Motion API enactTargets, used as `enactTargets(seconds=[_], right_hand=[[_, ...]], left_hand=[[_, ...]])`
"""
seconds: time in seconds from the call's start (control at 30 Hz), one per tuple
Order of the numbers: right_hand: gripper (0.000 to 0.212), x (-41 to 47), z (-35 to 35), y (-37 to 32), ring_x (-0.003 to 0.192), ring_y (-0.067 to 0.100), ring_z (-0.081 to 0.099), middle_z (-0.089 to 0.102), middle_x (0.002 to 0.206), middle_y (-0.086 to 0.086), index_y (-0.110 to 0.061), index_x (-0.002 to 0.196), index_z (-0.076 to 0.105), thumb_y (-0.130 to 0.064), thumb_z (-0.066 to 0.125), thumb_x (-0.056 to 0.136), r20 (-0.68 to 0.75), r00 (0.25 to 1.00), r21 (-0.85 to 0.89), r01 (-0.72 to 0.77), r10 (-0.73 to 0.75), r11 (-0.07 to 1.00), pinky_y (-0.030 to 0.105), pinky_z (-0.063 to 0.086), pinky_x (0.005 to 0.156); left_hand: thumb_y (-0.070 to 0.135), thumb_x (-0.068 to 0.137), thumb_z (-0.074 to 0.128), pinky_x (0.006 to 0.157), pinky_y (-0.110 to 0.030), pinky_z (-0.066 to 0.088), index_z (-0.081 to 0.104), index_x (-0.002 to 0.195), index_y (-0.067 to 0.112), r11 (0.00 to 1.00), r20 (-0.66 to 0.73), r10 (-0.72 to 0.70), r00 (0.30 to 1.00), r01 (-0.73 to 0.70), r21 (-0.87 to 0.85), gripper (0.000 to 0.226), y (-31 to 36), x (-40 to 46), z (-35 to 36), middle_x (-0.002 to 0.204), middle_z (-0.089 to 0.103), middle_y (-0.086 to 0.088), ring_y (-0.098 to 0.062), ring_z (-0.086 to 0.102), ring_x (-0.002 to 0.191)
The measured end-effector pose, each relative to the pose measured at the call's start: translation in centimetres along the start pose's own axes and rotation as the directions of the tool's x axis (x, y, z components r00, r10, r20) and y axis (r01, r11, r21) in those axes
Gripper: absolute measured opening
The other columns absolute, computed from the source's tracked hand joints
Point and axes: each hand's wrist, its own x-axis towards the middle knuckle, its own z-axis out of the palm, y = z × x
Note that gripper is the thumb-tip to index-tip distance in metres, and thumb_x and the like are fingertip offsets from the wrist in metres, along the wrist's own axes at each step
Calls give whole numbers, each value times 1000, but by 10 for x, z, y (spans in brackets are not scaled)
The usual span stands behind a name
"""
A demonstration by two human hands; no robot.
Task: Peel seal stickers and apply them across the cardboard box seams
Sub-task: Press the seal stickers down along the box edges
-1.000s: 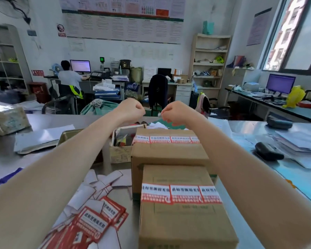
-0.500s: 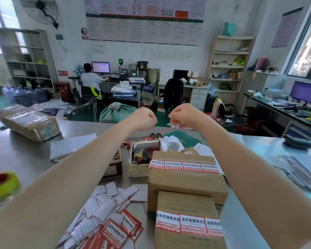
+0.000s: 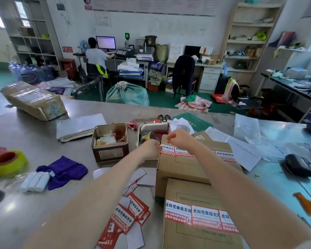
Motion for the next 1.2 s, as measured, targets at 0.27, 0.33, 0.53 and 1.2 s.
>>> enactTargets(seconds=[0.27,0.33,0.53,1.2], right_hand=[[37,33,22,32,116,39,52,56,124,27,10,118,54,6,40,84,76,996,-117,-44,53,992,50,45,96],[39,39,25,39,115,30,54,58,126,16,-3,125,56,1,44,88,99,993,-138,-42,56,990,40,48,95],[34,53,31,51,105,30,59,65,114,13,-15,118,61,-6,46,89,181,983,-152,-11,39,988,37,47,85],[43,48,41,63,103,27,57,58,125,11,-17,134,46,-7,42,92,94,996,-107,11,-1,994,36,48,80]], left_hand=[[14,100,30,90,-35,42,45,128,3,1000,63,15,998,-14,-19,34,-17,33,40,126,55,-16,-33,53,113],[11,99,31,89,-34,42,45,125,3,1000,46,15,999,-14,-26,31,-16,38,43,124,56,-16,-32,53,112],[16,99,41,88,-30,41,45,131,8,994,27,20,999,-17,-107,34,-14,56,46,127,56,-12,-29,53,116],[47,97,37,104,-30,31,44,138,20,882,298,-108,948,230,-412,49,-47,72,46,136,49,3,-16,45,122]])
